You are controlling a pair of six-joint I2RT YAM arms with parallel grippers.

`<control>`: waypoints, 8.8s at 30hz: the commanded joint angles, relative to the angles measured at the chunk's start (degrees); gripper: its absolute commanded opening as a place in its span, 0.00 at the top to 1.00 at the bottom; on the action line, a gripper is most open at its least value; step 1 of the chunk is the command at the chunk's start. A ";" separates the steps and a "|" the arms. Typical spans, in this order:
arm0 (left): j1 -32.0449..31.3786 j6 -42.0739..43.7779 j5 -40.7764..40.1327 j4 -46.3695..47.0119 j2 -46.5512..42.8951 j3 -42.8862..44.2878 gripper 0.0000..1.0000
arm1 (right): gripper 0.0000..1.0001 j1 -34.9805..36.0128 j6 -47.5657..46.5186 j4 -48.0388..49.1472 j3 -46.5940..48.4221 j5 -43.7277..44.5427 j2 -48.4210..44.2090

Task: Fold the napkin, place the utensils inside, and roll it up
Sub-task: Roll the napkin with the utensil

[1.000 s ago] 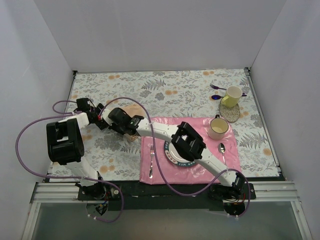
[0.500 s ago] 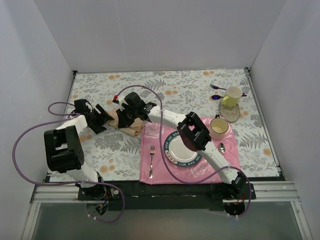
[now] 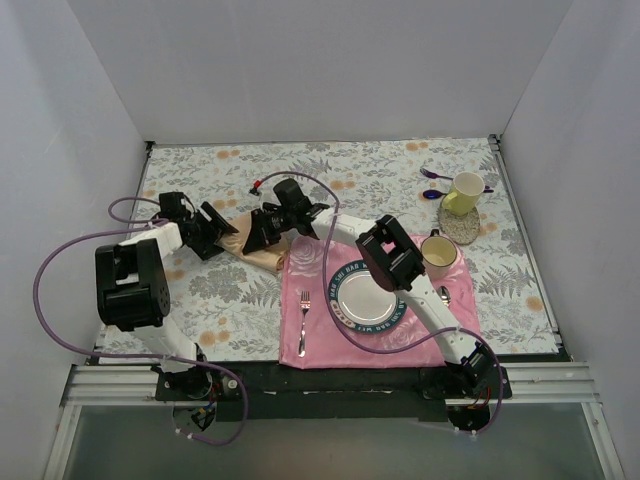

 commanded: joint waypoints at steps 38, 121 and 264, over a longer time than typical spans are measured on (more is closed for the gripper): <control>1.22 4.49 0.72 -2.17 7.51 3.56 0.57 | 0.11 17.59 -48.93 -26.71 5.87 56.70 -10.56; 1.66 3.70 -7.63 -1.47 8.91 6.81 0.77 | 0.73 -1.30 -3.55 -8.10 -1.21 1.94 -3.44; -3.35 2.73 -6.84 0.90 3.82 1.98 0.66 | 0.08 18.39 -38.13 -24.96 10.34 57.86 -7.04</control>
